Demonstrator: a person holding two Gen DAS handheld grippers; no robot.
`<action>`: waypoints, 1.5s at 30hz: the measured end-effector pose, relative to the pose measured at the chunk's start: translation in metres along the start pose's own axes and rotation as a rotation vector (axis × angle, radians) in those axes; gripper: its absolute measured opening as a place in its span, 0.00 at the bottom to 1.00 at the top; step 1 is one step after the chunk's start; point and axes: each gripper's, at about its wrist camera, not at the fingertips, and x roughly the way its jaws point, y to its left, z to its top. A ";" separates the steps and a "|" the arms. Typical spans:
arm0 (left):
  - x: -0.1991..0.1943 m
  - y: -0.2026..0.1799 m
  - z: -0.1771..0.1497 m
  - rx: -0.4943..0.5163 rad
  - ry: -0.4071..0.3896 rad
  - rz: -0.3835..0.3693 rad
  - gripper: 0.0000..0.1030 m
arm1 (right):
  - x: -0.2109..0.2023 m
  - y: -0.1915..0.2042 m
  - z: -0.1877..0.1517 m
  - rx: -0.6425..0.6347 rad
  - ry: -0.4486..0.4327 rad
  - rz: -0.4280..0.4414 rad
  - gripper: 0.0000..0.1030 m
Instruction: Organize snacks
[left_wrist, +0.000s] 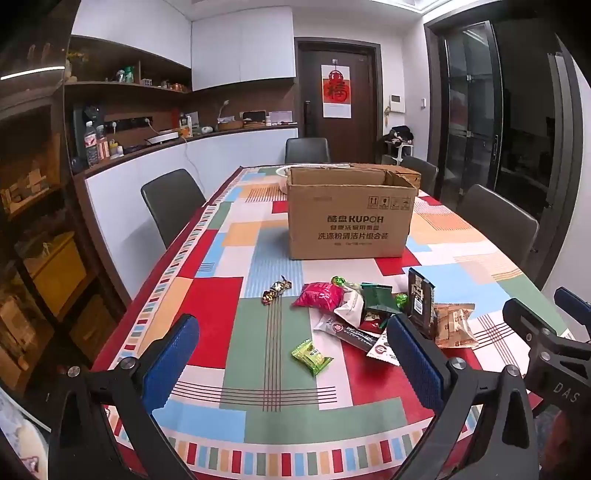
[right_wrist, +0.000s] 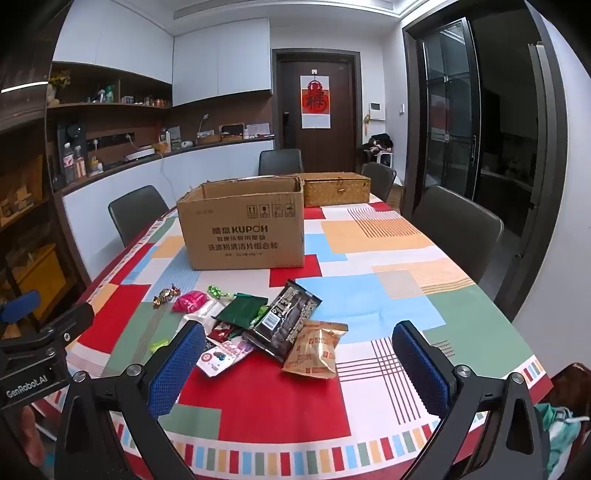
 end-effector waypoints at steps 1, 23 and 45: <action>0.000 -0.001 0.000 -0.001 0.000 0.000 1.00 | 0.000 0.000 0.000 0.003 0.001 0.003 1.00; -0.007 0.002 -0.002 -0.015 -0.014 -0.039 1.00 | -0.005 -0.001 0.002 0.001 -0.012 0.010 1.00; -0.003 0.002 -0.003 -0.010 -0.011 -0.036 1.00 | -0.004 0.000 0.000 -0.001 -0.010 0.006 1.00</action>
